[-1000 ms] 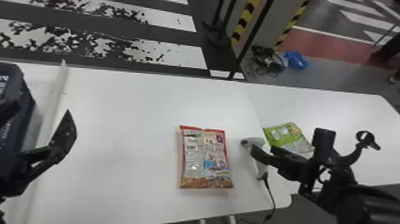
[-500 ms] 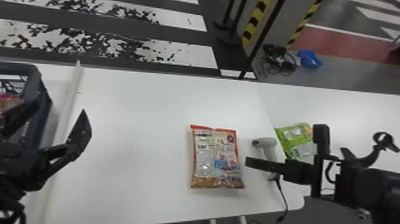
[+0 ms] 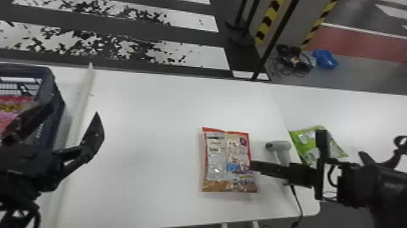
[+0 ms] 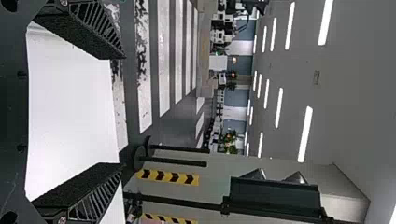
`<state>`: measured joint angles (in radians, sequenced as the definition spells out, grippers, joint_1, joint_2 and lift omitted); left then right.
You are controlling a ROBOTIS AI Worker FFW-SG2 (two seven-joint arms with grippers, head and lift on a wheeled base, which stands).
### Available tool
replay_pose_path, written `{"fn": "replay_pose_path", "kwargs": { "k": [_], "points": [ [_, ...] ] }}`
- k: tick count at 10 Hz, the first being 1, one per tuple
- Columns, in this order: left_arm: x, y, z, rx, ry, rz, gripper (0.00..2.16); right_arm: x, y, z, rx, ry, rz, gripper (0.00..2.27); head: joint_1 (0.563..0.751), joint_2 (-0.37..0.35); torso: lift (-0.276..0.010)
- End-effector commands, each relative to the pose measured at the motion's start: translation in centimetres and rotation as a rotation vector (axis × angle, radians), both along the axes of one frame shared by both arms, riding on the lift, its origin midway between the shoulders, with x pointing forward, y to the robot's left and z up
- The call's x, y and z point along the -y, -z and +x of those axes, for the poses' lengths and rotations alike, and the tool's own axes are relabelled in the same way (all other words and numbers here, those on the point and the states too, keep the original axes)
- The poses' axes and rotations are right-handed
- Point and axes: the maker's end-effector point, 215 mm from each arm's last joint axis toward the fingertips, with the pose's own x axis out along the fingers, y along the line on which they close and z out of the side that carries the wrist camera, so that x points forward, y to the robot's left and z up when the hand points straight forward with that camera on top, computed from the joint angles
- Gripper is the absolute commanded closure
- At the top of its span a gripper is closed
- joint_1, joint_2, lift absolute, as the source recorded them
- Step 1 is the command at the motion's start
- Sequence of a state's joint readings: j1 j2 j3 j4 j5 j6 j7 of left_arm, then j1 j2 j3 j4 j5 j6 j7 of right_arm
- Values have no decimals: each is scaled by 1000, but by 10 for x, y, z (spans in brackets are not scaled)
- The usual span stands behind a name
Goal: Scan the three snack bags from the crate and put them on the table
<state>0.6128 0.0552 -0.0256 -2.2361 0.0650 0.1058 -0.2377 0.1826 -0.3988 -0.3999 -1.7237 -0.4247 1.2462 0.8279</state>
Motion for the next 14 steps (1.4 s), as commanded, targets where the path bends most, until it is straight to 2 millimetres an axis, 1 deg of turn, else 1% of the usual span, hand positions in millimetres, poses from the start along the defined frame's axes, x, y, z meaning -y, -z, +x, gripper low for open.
{"fn": "replay_pose_path", "kwargs": {
  "k": [1,3,4,5,6,7,9,10,11,12,13,14],
  "points": [
    [2,-2,-1,5,7,2,46,-1,14,6,14,-17,-28,90,695,-246,-94],
    [0,-1,-1,2,3,6,46,-6,24,11,24,-42,-42,90,695,-245,-94],
    [-1,0,-1,1,3,8,46,-12,30,11,32,-61,-44,90,695,-241,-94],
    [-1,0,-1,3,5,11,46,-20,30,9,34,-82,-18,178,695,-233,-94],
    [-1,0,0,3,5,11,46,-27,31,7,28,-100,-10,637,695,-222,-94],
    [-1,-1,1,4,5,13,46,-33,34,1,-2,-113,0,1868,695,-211,-94],
    [-2,1,2,3,8,18,46,-37,29,3,7,-121,14,2138,695,-200,-94],
    [-5,3,3,0,6,19,46,-39,23,2,16,-125,17,2142,695,-195,-94],
    [-6,1,3,5,3,20,46,-44,11,1,35,-125,35,2145,695,-188,-94],
    [-5,2,6,7,1,37,46,-48,-6,0,53,-123,64,2142,695,-181,-94],
    [-6,6,11,-4,-4,45,46,-53,-20,2,68,-114,106,2142,695,-173,-94],
    [-5,8,13,-7,-4,42,46,-48,-41,8,98,-80,154,2142,695,-168,-94]
  ]
}}
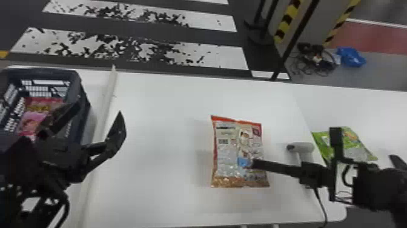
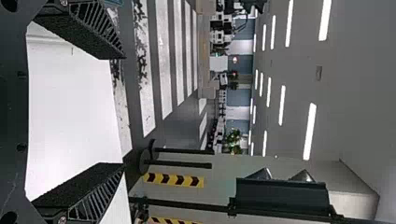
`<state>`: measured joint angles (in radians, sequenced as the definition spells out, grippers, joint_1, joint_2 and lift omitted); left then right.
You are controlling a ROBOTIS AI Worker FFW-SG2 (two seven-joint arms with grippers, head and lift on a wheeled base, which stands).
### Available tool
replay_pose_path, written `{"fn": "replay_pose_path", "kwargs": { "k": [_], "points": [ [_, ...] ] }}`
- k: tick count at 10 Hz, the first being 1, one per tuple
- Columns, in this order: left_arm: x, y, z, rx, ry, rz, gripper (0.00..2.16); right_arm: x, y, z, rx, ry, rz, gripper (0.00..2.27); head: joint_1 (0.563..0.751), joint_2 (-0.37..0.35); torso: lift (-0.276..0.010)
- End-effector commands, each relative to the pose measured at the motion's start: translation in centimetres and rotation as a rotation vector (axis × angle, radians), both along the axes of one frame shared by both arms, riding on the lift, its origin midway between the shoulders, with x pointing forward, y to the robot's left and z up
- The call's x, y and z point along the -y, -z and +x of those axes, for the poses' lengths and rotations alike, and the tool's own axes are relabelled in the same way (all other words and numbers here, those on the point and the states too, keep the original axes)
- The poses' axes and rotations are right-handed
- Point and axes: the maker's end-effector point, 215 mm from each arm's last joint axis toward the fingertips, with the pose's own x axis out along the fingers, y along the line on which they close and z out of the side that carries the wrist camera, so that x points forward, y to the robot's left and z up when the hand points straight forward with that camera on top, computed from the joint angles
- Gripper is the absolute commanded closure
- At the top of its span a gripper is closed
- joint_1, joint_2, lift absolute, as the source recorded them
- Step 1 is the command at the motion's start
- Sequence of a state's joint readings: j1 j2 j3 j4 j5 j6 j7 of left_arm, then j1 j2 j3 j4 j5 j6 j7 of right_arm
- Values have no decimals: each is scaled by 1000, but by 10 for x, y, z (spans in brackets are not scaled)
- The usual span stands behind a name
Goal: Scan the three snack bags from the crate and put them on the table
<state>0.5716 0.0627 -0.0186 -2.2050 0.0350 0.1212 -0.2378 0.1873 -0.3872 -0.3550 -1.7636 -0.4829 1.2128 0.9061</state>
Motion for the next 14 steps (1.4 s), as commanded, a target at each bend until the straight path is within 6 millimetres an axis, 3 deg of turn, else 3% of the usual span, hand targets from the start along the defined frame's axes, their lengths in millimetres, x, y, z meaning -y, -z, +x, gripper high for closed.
{"fn": "replay_pose_path", "kwargs": {
  "k": [1,2,3,4,6,8,11,12,14],
  "points": [
    [3,6,4,-12,5,1,46,16,-42,12,43,74,102,2142,695,-163,-94],
    [7,19,7,-47,10,11,46,32,-66,23,91,136,124,2142,695,-173,-94],
    [6,26,9,-57,8,15,46,58,-92,47,171,240,125,2142,695,-198,-94],
    [8,27,9,-59,10,12,46,95,-108,87,288,377,53,2142,695,-212,-94],
    [14,31,9,-85,21,11,46,181,-96,159,359,650,-33,2142,695,-283,-94],
    [13,34,9,-96,20,11,46,255,-82,196,389,874,-181,2142,695,-346,-94],
    [11,34,13,-96,28,9,46,312,-43,196,308,1116,-555,2142,695,-350,-94],
    [12,32,14,-92,32,8,46,322,-21,185,237,1163,-619,2138,695,-350,-94],
    [13,26,15,-81,39,-3,46,344,-4,166,208,1258,-756,2138,695,-350,-94]
  ]
}}
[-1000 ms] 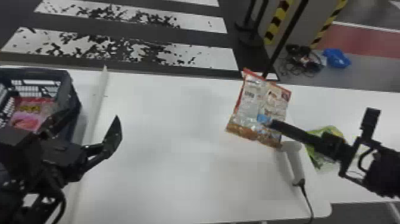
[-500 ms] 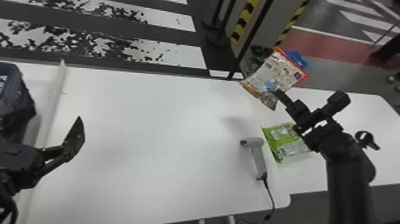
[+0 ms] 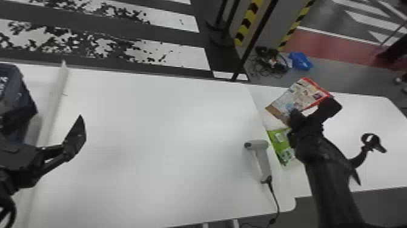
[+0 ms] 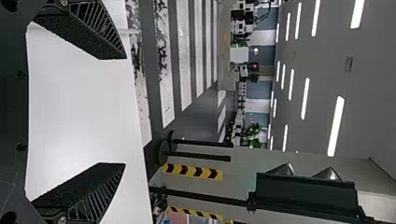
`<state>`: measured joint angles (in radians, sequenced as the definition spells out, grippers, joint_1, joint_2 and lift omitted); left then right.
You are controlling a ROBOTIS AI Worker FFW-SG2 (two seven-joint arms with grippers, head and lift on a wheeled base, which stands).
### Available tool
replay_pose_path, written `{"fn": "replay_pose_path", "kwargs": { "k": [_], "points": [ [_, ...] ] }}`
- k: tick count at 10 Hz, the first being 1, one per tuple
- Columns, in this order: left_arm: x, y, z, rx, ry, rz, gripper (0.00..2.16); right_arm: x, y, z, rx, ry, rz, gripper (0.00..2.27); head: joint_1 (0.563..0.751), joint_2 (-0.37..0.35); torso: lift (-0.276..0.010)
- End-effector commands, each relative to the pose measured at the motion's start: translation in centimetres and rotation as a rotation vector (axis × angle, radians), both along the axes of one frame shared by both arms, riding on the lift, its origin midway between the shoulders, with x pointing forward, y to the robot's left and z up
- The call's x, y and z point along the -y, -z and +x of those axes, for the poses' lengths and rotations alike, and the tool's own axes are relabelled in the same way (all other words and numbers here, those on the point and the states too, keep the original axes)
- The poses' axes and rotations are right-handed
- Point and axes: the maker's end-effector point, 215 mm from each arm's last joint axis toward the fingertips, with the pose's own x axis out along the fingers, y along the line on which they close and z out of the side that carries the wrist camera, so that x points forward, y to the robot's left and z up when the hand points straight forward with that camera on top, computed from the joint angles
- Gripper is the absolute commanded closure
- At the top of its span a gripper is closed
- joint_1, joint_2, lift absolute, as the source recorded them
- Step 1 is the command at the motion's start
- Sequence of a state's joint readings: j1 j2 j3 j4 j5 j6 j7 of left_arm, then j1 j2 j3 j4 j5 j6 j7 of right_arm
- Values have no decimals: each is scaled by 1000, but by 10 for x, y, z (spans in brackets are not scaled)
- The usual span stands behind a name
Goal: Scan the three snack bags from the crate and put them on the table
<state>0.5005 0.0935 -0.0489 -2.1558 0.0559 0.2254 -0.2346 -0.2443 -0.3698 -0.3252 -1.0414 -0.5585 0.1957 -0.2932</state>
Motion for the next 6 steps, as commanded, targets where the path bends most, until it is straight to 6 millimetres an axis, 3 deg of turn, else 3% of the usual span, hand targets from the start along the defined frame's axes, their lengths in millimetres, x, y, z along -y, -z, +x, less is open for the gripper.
{"fn": "replay_pose_path", "kwargs": {
  "k": [1,2,3,4,5,6],
  "points": [
    [0,-3,-1,5,2,-2,46,11,8,-11,-13,48,-38,2138,695,-350,-94],
    [0,-4,-2,8,2,-1,46,17,14,-18,-42,64,-34,2044,695,-350,-94],
    [1,-6,-2,9,4,-2,46,8,34,-24,-103,46,10,1463,695,-350,-94],
    [3,-7,-3,2,9,0,46,-8,51,-31,-151,7,75,552,695,-350,-94],
    [6,-12,-4,9,12,0,46,-28,65,-39,-194,-47,159,12,695,-350,-94],
    [8,-16,-6,13,14,-4,46,-46,70,-47,-224,-87,214,6,695,-350,-94]
  ]
}}
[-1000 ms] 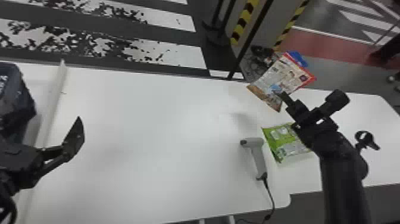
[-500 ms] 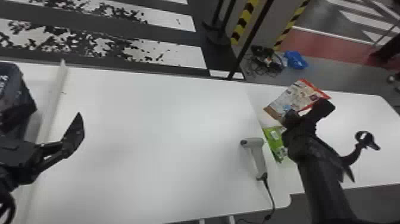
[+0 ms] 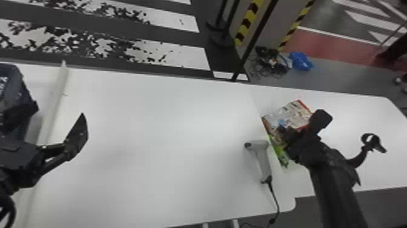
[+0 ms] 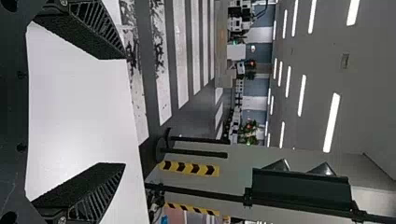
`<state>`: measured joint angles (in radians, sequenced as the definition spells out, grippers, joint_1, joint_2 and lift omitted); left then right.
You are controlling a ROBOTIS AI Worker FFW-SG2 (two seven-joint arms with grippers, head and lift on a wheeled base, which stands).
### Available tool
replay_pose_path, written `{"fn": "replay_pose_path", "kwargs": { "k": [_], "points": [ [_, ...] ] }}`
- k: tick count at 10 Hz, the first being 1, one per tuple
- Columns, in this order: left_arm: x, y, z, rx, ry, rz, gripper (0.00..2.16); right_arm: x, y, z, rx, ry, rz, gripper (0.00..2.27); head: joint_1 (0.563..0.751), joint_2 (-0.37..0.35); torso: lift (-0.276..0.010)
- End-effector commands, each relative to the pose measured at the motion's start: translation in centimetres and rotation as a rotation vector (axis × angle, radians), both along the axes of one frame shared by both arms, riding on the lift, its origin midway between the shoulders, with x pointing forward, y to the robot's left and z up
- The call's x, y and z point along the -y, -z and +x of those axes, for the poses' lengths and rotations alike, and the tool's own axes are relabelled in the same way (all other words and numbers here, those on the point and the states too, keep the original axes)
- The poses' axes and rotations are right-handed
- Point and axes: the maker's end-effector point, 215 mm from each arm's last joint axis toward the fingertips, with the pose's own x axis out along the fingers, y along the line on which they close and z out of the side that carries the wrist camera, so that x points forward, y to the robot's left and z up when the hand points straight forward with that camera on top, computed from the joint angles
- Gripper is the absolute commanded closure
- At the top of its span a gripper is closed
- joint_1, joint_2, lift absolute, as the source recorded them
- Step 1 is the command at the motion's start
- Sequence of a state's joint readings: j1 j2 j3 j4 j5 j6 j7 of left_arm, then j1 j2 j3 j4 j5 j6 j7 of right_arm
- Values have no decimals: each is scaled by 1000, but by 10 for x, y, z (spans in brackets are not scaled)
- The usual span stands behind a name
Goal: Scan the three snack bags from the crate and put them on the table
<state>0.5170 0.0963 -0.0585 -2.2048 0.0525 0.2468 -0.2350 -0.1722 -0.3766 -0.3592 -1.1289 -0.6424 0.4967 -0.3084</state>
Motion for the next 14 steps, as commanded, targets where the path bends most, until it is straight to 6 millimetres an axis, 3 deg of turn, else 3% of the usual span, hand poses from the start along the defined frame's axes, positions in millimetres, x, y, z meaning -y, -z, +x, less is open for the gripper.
{"fn": "replay_pose_path", "kwargs": {
  "k": [1,4,6,8,10,12,14],
  "points": [
    [3,-4,-4,4,4,-3,46,-27,-2,-15,-26,-58,68,46,695,-350,-94],
    [7,-11,-8,14,9,-10,46,-42,-59,-42,29,-136,-99,56,695,-350,-94],
    [11,-13,-11,16,12,-16,46,-84,-94,-58,92,-238,-148,66,695,-350,-94],
    [8,-12,-15,12,-8,-34,49,-159,-130,-63,183,-376,-169,83,695,-350,-94],
    [3,-9,-20,-2,-19,-68,49,-239,-163,-55,322,-487,-240,90,695,-350,-94],
    [4,-12,-23,-3,-23,-72,53,-325,-177,-57,418,-607,-259,90,695,-251,-94],
    [1,-3,-30,-31,-44,-66,56,-393,-186,-73,498,-695,-272,90,695,-167,-94]
  ]
}}
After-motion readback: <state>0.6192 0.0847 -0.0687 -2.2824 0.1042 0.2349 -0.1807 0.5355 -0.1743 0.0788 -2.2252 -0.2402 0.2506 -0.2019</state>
